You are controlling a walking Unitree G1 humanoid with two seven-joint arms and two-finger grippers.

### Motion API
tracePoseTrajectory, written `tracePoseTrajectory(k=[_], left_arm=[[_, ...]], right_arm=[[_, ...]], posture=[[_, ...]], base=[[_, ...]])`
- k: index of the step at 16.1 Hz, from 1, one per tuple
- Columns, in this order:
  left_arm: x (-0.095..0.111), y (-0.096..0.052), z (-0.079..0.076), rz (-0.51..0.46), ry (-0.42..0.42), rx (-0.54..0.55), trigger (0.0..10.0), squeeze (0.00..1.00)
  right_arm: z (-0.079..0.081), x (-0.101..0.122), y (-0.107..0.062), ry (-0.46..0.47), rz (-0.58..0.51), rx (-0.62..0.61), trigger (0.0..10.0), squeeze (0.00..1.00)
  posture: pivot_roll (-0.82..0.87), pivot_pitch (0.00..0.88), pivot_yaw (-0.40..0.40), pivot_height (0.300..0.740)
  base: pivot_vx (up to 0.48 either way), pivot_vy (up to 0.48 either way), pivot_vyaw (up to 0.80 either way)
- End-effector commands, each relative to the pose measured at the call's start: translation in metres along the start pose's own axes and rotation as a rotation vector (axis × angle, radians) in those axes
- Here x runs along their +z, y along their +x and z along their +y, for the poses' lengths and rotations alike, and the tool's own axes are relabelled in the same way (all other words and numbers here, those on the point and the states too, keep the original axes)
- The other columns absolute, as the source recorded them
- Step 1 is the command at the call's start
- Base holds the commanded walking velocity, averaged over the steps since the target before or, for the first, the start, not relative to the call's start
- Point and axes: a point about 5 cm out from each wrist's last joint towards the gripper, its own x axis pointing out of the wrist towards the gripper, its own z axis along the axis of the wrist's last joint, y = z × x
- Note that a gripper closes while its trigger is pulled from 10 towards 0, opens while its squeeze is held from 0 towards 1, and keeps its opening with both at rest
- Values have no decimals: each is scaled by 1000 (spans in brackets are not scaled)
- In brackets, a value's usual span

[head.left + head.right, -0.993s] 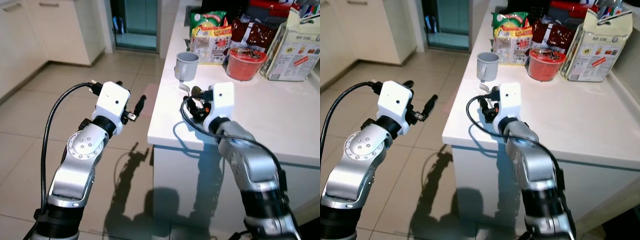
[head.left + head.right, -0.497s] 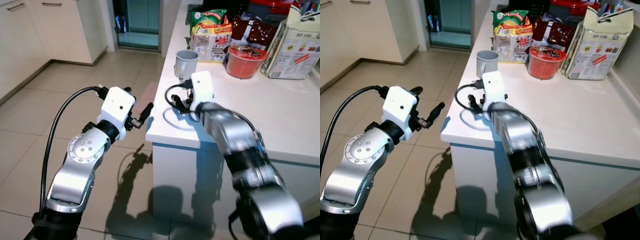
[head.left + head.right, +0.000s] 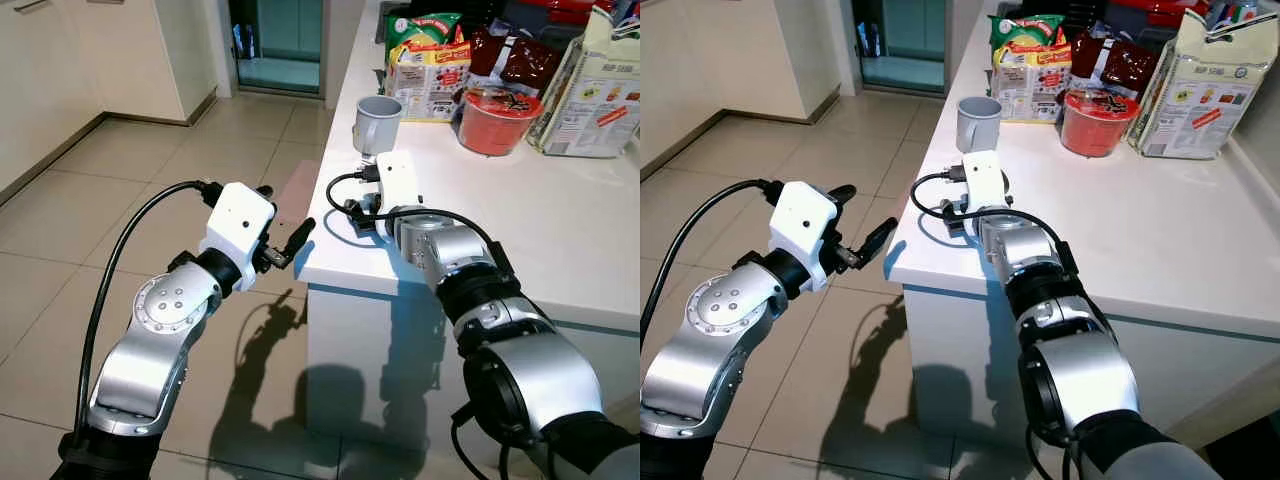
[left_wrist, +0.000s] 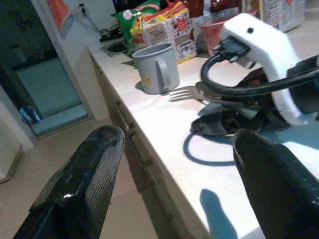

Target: Setting the table

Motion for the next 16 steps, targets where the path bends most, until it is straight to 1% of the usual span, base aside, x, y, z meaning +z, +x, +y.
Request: tracePoseTrajectory(k=[1, 2, 3, 4, 7, 9, 10, 16], left_arm=[[2, -1, -3, -1, -1, -22, 10000, 0], [2, -2, -3, 0, -1, -23, 10000, 0], [2, -2, -3, 0, -1, -25, 10000, 0], [2, -2, -3, 1, -1, -27, 10000, 0], [2, -2, -4, 2, -2, -34, 10000, 0], [2, -2, -9, 7, -17, -78, 10000, 0], [1, -3, -11, 10, -21, -95, 10000, 0], [0, -3, -11, 16, -16, -103, 10000, 0]], right_arm=[[1, -7, 2, 37, 38, 9, 5647, 0], [1, -8, 2, 50, 42, 9, 941, 0], [1, -10, 2, 66, 47, 10, 0, 0], [-1, -11, 3, 86, 51, 10, 0, 0], [-3, -11, 3, 102, 52, 6, 0, 0], [-5, -11, 3, 127, 47, -3, 0, 0], [-6, -11, 3, 130, 46, -6, 0, 0], [-7, -11, 4, 131, 41, -16, 0, 0]], posture=[[56, 0, -38, 740], [56, 0, -38, 740], [56, 0, -38, 740], [56, 0, -38, 740], [55, 0, -38, 740], [55, 0, -38, 740], [58, 0, -38, 740], [61, 0, -37, 740]], base=[[0, 0, 0], [0, 0, 0], [0, 0, 0], [0, 0, 0], [0, 0, 0], [0, 0, 0], [0, 0, 0], [0, 0, 0]])
